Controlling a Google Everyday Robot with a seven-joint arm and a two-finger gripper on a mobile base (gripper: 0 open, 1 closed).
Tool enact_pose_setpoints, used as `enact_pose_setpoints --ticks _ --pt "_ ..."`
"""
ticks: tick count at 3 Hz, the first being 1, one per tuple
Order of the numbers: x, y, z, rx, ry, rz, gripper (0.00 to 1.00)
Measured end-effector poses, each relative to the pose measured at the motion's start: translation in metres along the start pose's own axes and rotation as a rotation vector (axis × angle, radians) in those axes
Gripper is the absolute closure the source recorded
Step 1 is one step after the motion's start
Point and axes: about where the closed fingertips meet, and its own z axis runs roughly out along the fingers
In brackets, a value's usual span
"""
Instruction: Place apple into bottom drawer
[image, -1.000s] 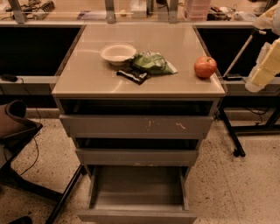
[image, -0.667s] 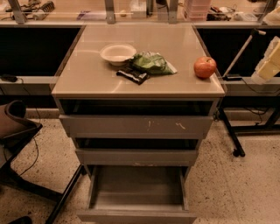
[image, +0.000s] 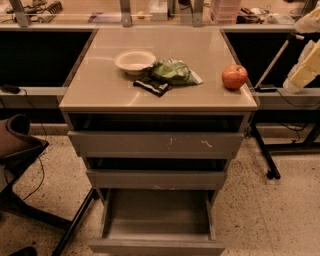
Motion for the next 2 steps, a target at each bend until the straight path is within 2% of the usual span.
enact_pose_setpoints --ticks 1,2 --pt "-0.004 -0.018 0.034 -0.134 -0.135 0.075 0.00" --pt "-0.027 -0.040 0.077 -0.248 -0.320 0.146 0.00"
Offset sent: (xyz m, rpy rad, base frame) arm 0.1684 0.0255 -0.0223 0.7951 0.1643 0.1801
